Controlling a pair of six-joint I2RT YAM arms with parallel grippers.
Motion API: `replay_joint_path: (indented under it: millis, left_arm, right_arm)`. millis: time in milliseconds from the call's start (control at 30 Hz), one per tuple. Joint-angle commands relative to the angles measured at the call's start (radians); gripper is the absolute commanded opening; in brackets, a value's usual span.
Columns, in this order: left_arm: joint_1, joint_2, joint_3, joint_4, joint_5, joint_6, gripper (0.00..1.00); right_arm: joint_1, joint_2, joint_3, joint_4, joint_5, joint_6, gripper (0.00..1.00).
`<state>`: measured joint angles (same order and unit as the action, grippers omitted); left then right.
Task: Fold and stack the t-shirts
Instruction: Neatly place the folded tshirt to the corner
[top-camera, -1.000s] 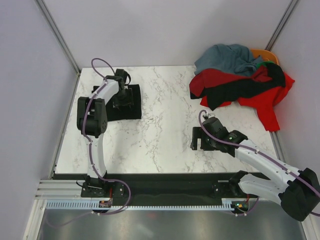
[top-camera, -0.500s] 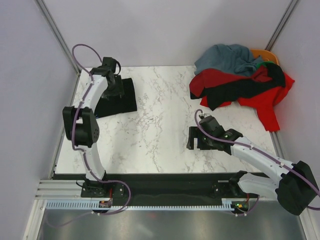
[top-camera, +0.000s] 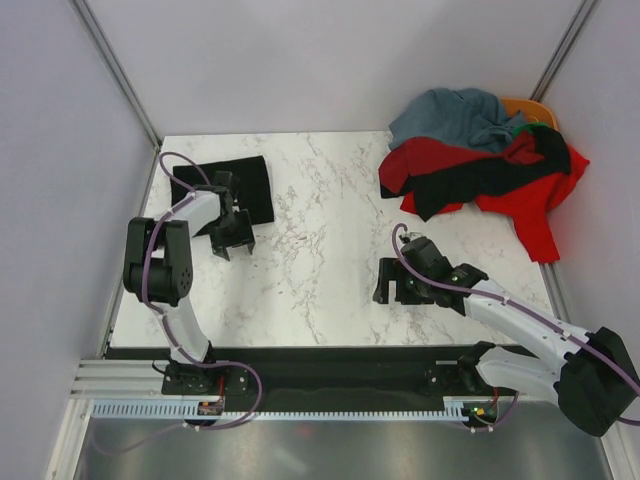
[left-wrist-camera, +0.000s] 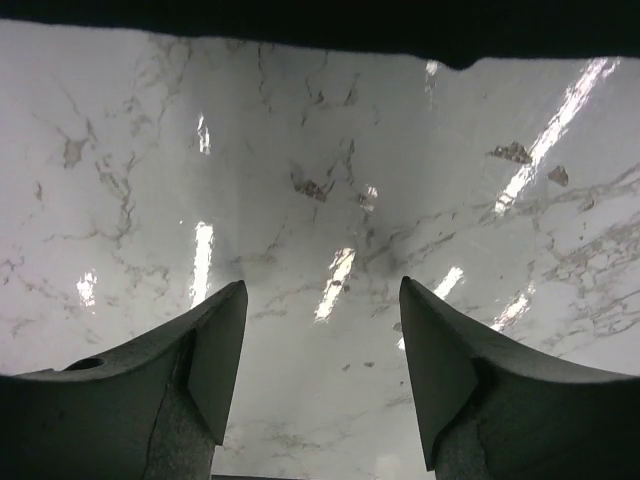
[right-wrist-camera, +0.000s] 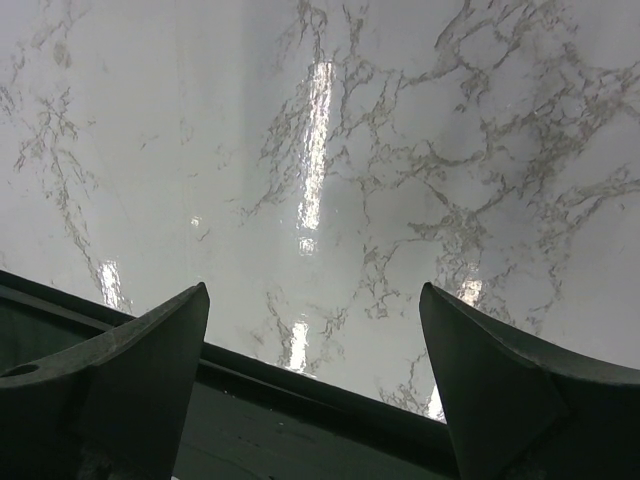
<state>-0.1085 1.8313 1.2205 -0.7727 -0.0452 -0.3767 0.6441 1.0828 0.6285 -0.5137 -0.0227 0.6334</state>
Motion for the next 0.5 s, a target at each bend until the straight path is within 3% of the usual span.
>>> replay_joint_path:
  millis: [0, 267, 467]
  left_arm:
    - [0.016, 0.046, 0.082, 0.081, 0.015, -0.039, 0.69]
    - [0.099, 0.282, 0.286, 0.062, -0.113, 0.004, 0.68]
    - [0.204, 0.371, 0.44, 0.059, -0.102, 0.01, 0.68]
  right_arm:
    - [0.005, -0.035, -0.012, 0.024, -0.002, 0.011, 0.94]
    - [0.003, -0.044, -0.046, 0.017, 0.007, 0.003, 0.94]
    - [0.003, -0.035, -0.062, 0.014, 0.017, -0.012, 0.94]
